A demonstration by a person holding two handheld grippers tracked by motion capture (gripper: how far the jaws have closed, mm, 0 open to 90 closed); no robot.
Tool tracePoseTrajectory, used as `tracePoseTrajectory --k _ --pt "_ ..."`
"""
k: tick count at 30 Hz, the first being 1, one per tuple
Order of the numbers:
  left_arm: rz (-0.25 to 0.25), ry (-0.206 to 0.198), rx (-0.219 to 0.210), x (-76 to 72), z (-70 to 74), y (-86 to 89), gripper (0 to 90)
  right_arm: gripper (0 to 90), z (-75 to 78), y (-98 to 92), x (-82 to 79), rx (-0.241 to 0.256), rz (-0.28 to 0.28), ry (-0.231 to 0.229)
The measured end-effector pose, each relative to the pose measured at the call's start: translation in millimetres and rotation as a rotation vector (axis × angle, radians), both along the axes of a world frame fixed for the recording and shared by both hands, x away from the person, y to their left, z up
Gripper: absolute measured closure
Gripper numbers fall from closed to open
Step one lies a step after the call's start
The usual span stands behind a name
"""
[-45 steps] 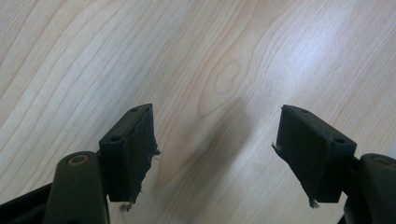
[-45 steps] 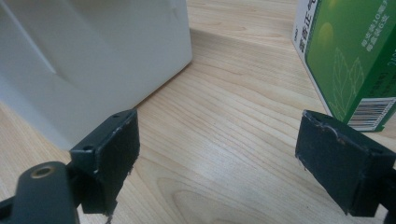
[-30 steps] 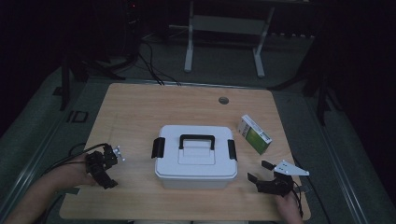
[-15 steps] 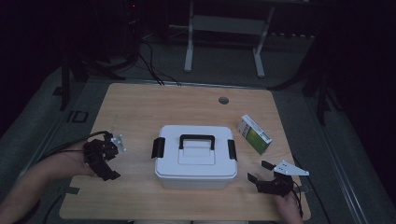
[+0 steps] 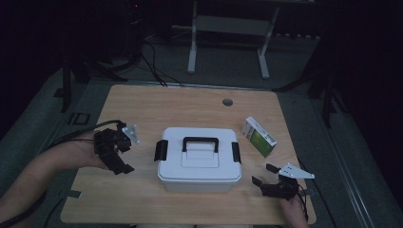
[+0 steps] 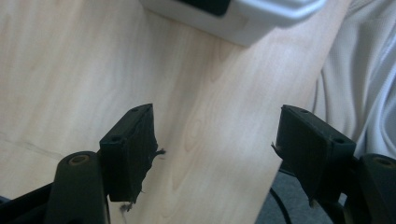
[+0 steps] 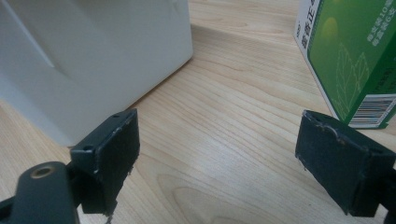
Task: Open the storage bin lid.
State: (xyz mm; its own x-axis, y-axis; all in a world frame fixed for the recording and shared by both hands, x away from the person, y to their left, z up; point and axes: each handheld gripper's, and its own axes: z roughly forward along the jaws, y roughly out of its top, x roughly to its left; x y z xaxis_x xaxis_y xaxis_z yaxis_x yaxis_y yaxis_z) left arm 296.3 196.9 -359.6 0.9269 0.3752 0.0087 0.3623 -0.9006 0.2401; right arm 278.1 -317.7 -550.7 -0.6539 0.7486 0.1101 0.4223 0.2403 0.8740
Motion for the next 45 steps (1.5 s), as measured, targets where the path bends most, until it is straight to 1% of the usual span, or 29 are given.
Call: tracePoseTrajectory --k 2,3,5,6,7,8,9,11,12,14,15,16,18,20,21,22,23,24,26,28,30,31,32,34,36,37,39,41,45 --pt "-0.011 -0.009 -0.001 2.2 4.2 -6.9 28.4 13.6 0.0 -0.3 0.0 0.003 -0.001 -0.001" --pt "-0.011 -0.009 -0.001 2.2 4.2 -6.9 28.4 13.6 0.0 -0.3 0.0 0.003 -0.001 -0.001" --pt "-0.033 -0.014 0.0 5.0 8.5 -16.1 28.4 13.6 -0.1 -0.4 0.0 0.006 -0.001 0.001" --pt "-0.045 -0.005 -0.008 6.3 10.3 -19.1 28.4 13.6 -0.1 -0.4 0.0 0.006 0.001 0.001" --pt "-0.047 -0.008 -0.015 7.1 11.7 -22.5 28.4 13.6 -0.2 -0.3 0.1 0.004 0.002 0.001" --pt "-0.052 -0.017 -0.009 8.8 13.3 -25.9 28.4 13.6 -0.3 -0.3 0.1 0.004 0.002 0.003" --pt "-0.062 -0.009 -0.016 10.1 14.7 -29.2 28.4 13.6 -0.4 -0.2 0.1 0.004 0.003 0.003" --pt "-0.073 -0.019 -0.015 12.8 16.9 -36.2 28.4 13.6 -0.5 -0.1 0.1 0.003 0.004 0.004" --pt "-0.081 -0.011 -0.022 14.2 17.8 -39.3 28.4 13.6 -0.6 -0.1 0.1 0.003 0.004 0.003" --pt "-0.087 -0.019 -0.018 16.9 18.3 -46.0 28.4 13.6 -0.5 0.0 0.0 0.003 0.006 0.004" --pt "-0.101 -0.018 -0.014 18.8 18.2 -50.9 28.5 13.6 -0.6 0.0 -0.1 0.003 0.007 0.004" --pt "-0.104 -0.026 -0.011 19.7 18.0 -53.4 28.4 13.6 -0.7 0.0 -0.1 0.003 0.008 0.004" --pt "-0.109 -0.015 -0.024 21.7 17.5 -58.0 28.5 13.6 -0.7 -0.1 0.1 0.002 0.009 0.005" --pt "-0.119 -0.019 -0.023 23.7 17.6 -63.3 28.5 13.6 -0.6 0.0 0.0 0.004 0.01 0.005" --pt "-0.123 -0.01 -0.032 24.6 17.6 -65.8 28.5 13.6 -0.6 0.0 0.0 0.003 0.011 0.005" --pt "-0.13 -0.023 -0.024 25.2 17.5 -68.7 28.5 13.6 -0.7 0.0 0.0 0.003 0.011 0.005" --pt "-0.133 -0.024 -0.014 25.7 17.7 -71.7 28.5 13.6 -0.7 0.0 -0.1 0.003 0.013 0.004" --pt "-0.141 -0.021 -0.011 25.9 18.3 -74.5 28.5 13.6 -0.8 0.0 0.0 0.003 0.014 0.004" --pt "-0.153 -0.027 -0.023 26.4 20.8 -79.5 28.5 13.6 -0.8 -0.1 0.0 0.003 0.014 0.005" --pt "-0.168 -0.038 -0.023 27.4 23.3 -85.0 28.5 13.6 -1.0 0.0 0.0 0.002 0.015 0.005" --pt "-0.179 -0.037 -0.021 29.5 25.5 -91.0 28.5 13.6 -1.3 0.3 0.1 -0.001 0.017 0.005" --pt "-0.187 -0.043 -0.017 30.4 26.4 -94.2 28.5 13.6 -1.2 0.6 0.1 -0.001 0.017 0.006" --pt "-0.186 -0.041 -0.024 31.4 26.8 -97.3 28.5 13.6 -1.2 0.7 0.0 -0.002 0.018 0.006" --pt "-0.196 -0.046 -0.021 33.9 28.0 -103.6 28.5 13.6 -1.3 0.7 -0.1 -0.002 0.019 0.007" --pt "-0.207 -0.043 -0.032 36.7 29.2 -109.6 28.5 13.6 -1.3 0.4 -0.1 0.0 0.019 0.006" --pt "-0.21 -0.054 -0.028 38.1 29.6 -112.9 28.5 13.6 -1.3 0.1 -0.1 0.002 0.019 0.006" --pt "-0.216 -0.045 -0.033 40.8 30.2 -119.1 28.5 13.6 -1.4 -0.3 0.0 0.003 0.018 0.008" --pt "-0.226 -0.051 -0.022 43.5 30.8 -125.8 28.5 13.6 -1.5 -0.4 0.0 0.006 0.018 0.01" --pt "-0.239 -0.055 -0.025 48.4 32.3 -138.9 28.5 13.6 -1.9 -0.1 -0.3 0.002 0.023 0.009"
